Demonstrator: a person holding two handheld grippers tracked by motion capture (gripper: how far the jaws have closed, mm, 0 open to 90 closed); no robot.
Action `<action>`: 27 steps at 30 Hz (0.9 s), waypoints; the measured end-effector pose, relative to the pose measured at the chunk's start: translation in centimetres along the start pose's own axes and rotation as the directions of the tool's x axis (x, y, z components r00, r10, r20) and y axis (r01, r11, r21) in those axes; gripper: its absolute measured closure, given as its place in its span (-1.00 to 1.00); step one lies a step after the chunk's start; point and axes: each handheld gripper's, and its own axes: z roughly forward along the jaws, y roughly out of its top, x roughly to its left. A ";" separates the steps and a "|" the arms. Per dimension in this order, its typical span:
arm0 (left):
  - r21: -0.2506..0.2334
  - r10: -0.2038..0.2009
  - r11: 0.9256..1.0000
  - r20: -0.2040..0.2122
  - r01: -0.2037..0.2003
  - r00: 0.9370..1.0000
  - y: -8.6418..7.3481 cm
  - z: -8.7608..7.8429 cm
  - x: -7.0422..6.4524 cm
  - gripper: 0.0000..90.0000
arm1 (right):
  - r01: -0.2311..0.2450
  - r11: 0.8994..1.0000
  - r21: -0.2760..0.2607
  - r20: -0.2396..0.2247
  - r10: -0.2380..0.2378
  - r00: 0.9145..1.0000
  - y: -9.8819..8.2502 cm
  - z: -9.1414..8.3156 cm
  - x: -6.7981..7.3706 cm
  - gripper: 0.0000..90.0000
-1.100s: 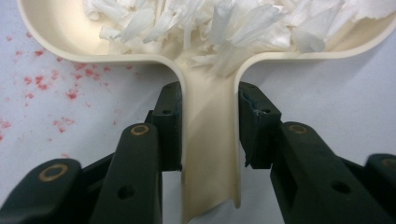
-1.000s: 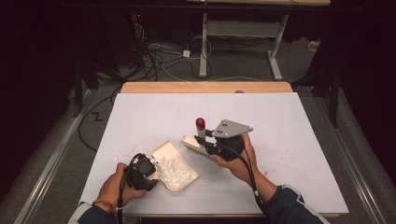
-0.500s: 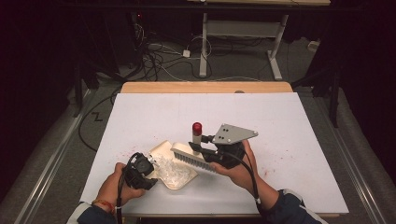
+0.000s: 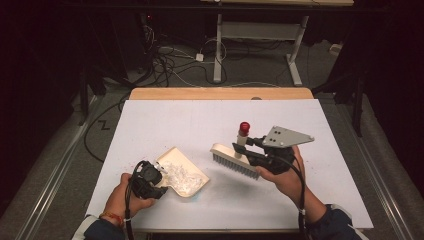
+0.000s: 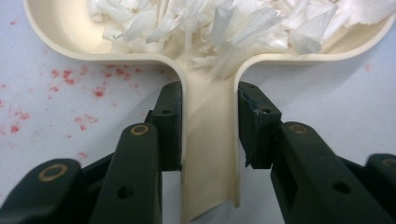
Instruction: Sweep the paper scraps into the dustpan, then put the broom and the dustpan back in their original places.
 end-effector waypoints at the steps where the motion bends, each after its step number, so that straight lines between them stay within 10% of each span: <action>1: 0.001 0.003 1.000 -0.002 -0.003 1.000 0.0 0.0 0.1 0.39 | 0.003 1.000 0.004 0.008 -0.003 1.000 -0.1 -0.6 -0.4 0.55; 10: -0.018 -0.037 0.999 -0.011 0.037 0.999 -0.2 0.0 1.0 0.40 | -0.028 1.000 0.009 0.046 0.027 0.999 -1.4 -4.9 -2.7 0.55; 20: -0.061 -0.136 0.989 -0.043 0.133 0.990 -0.6 0.1 2.4 0.40 | -0.050 0.998 0.045 -0.033 0.052 0.998 -3.1 -8.8 -3.4 0.55; 27: -0.132 -0.285 0.953 -0.089 0.273 0.954 -0.7 0.6 4.6 0.37 | -0.070 0.995 0.065 -0.080 0.075 0.994 -3.6 -11.1 -4.0 0.55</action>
